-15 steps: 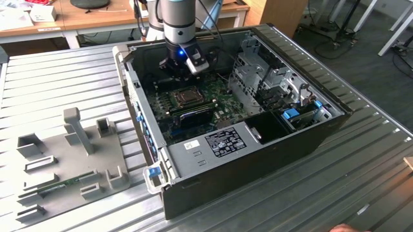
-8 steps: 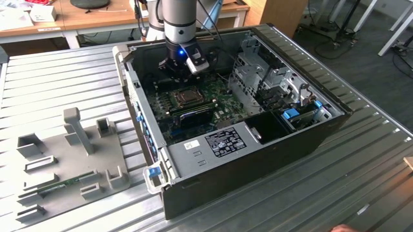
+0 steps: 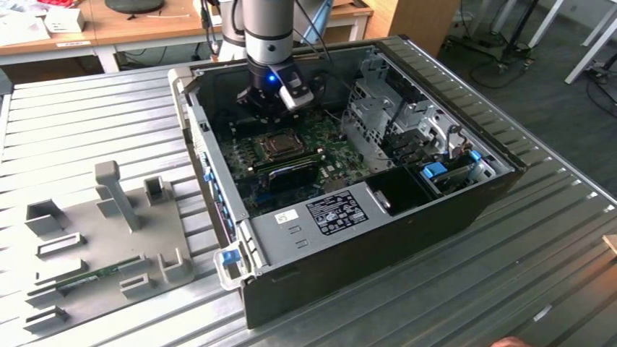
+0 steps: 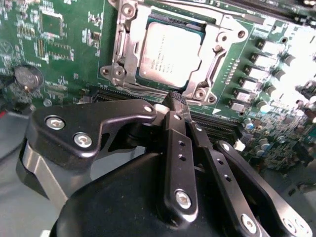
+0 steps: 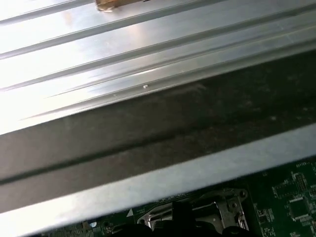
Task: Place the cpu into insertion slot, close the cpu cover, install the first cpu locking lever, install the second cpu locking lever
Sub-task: 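Install the first cpu locking lever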
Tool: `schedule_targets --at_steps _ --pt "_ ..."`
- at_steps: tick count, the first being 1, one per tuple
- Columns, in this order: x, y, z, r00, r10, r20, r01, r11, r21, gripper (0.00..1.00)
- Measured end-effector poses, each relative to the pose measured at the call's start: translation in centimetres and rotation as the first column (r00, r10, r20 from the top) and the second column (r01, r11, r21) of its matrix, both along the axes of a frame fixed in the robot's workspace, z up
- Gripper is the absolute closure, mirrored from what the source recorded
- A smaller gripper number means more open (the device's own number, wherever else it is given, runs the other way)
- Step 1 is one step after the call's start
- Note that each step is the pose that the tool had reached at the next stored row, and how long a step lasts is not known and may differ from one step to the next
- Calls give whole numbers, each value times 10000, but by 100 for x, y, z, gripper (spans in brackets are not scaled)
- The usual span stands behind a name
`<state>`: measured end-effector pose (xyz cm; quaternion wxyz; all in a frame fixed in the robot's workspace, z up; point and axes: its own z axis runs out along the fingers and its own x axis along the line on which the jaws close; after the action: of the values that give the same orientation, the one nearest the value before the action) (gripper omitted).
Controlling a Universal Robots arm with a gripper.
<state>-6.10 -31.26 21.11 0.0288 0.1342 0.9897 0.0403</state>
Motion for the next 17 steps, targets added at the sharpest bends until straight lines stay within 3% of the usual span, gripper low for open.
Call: schedule_targets --at_steps 4,8,12,17 --pt "-1 0 -3 9973 729 0 -729 9973 1 90" --pt "-1 0 -6 9906 1365 -2 -1365 9906 -6 90" --pt "0 0 -9 9890 1478 -3 -1478 9890 -21 90" --pt "-1 -1 -8 9865 1636 -25 -1636 9864 -162 90"
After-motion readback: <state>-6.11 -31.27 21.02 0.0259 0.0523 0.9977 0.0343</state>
